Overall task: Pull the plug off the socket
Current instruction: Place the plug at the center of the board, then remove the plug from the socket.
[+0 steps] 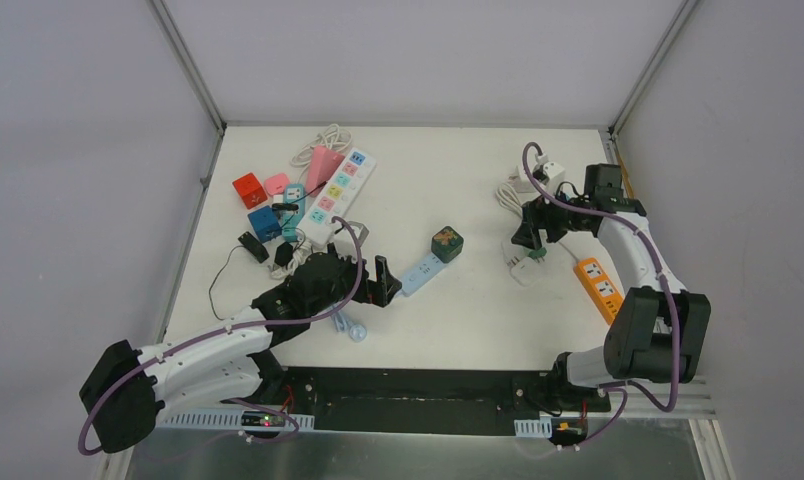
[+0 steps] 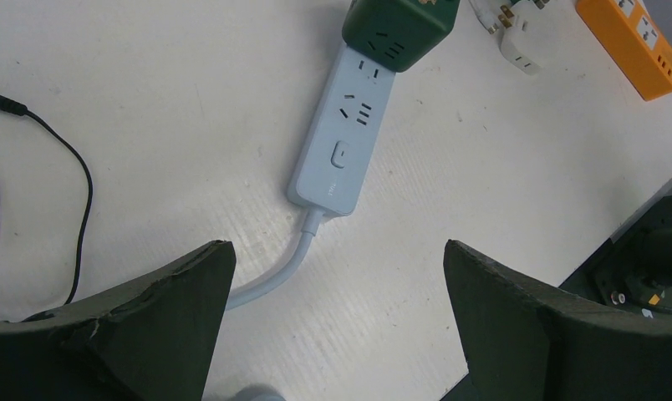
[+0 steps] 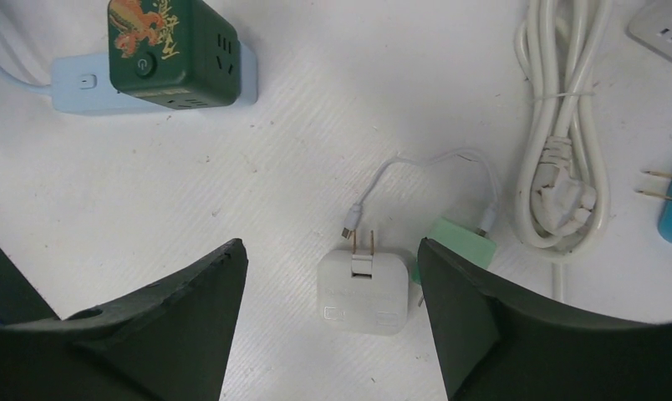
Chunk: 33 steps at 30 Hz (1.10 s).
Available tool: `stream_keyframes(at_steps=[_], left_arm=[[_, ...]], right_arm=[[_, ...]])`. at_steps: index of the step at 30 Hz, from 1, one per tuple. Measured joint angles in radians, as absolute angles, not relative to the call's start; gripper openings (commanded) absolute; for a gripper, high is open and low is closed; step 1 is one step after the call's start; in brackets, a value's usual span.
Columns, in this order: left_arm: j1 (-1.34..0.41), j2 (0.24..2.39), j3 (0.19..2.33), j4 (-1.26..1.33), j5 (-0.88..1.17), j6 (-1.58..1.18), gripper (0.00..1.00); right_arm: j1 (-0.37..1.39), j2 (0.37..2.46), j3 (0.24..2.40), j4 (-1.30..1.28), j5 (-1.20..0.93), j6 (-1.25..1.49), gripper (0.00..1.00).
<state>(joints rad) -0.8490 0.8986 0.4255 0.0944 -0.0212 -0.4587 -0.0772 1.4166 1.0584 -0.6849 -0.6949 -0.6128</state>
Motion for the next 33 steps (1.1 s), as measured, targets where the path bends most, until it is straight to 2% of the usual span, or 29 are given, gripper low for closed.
stream_keyframes(at_steps=[33], left_arm=[[-0.849,0.960,0.399,0.109,-0.022,-0.413,0.99]], right_arm=[[-0.047,1.398,1.048,-0.692,-0.808,-0.622,0.77]])
